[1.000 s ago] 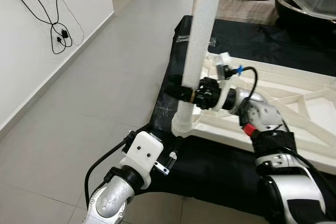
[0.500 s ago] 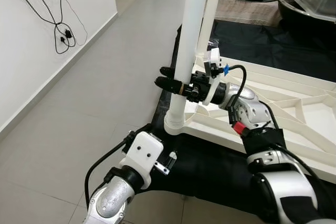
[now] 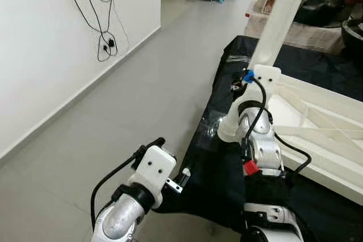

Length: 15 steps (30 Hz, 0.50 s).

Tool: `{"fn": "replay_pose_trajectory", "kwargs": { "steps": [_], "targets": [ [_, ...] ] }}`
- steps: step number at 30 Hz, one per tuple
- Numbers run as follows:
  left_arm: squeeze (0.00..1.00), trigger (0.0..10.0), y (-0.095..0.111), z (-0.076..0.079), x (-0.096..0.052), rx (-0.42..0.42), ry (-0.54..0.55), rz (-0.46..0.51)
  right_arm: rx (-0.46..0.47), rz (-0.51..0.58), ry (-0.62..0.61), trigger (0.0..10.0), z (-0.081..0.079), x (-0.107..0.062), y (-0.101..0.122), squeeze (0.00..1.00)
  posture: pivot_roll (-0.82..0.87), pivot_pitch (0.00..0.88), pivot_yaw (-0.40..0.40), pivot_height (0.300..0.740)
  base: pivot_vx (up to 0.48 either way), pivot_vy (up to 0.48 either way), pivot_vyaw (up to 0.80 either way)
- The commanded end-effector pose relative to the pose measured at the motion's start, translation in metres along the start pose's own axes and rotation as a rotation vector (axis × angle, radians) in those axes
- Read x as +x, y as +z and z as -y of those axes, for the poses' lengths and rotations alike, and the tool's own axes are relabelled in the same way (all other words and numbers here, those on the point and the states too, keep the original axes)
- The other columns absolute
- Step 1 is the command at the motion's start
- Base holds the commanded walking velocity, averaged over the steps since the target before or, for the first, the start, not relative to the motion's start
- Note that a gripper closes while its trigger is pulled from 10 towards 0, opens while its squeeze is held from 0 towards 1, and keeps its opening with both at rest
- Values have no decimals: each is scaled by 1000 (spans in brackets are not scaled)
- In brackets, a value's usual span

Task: Building children table

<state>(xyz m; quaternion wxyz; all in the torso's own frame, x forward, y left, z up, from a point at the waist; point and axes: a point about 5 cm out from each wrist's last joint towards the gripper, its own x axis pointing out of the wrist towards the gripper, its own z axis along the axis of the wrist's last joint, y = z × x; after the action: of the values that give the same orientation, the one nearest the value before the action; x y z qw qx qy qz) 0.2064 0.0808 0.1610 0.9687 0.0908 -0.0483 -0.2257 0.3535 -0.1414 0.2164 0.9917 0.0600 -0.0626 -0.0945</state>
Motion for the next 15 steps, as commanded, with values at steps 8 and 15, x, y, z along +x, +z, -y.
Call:
{"fn": "replay_pose_trajectory", "kwargs": {
  "steps": [8,15],
  "targets": [
    [0,10000,-2,2,-1,1,-4,-8,127,28,315,10000,-26,1,-7,0,151,96,-62,740,0,0,0],
    [0,10000,-3,3,-2,0,-7,-9,166,-102,1047,10000,-21,-6,-4,0,151,90,-61,740,0,0,0]
  ]
}}
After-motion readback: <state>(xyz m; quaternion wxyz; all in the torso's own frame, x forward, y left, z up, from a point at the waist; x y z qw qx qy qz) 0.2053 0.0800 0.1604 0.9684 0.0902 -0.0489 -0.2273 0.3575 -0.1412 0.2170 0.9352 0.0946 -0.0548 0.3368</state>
